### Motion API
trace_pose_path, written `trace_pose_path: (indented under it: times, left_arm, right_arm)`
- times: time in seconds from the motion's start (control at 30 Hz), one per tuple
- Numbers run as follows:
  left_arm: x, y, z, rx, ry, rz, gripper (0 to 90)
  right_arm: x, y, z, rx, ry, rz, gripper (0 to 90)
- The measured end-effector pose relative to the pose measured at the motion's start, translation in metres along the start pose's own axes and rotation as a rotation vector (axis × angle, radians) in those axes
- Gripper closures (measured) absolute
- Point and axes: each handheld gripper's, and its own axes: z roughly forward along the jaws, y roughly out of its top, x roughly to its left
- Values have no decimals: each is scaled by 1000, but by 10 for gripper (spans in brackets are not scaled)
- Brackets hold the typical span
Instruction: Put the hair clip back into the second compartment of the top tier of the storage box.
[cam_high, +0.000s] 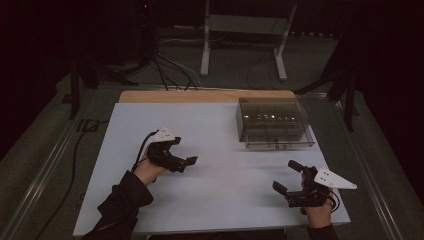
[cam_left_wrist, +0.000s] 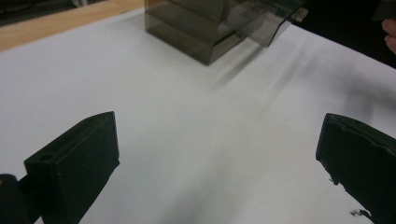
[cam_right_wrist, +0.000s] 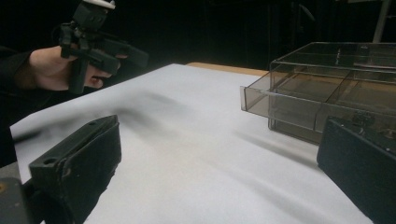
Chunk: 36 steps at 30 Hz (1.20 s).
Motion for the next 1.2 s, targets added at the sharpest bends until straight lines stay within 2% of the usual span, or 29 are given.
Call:
trace_pose_path:
  times: [0.03, 0.07, 0.17, 0.33, 0.47, 0.6, 0.73, 0.9, 1.03, 1.2]
  left_arm:
    - [2, -8, -3, -6, -6, -15, 4]
    - [2, -8, -3, -6, -6, -15, 4]
    - [4, -22, -11, -12, 4, -28, 4]
    - [4, -34, -19, -16, 17, -38, 4]
    - [1, -44, -25, -4, 29, -28, 4]
    - [-1, -56, -31, -10, 29, -42, 4]
    - [-2, -67, -38, -20, 49, -48, 4]
    - [-4, -84, -51, -33, 58, -66, 4]
    - [-6, -91, -56, -21, 69, -62, 4]
    - [-12, -101, -63, -2, 61, -63, 4]
  right_arm:
    - [0, 0, 0, 1, 2, -1, 0]
    - [0, 0, 0, 1, 2, -1, 0]
    - [0, 0, 0, 2, 0, -3, 0]
    - [0, 0, 0, 4, 0, -3, 0]
    - [1, 0, 1, 8, 3, -6, 0]
    - [1, -1, 1, 9, 2, -6, 0]
    - [2, -1, 2, 11, 1, -6, 0]
    - [3, -1, 2, 17, 1, -13, 0]
    - [3, -1, 2, 17, 1, -13, 0]
    - [3, 0, 2, 15, 1, -15, 0]
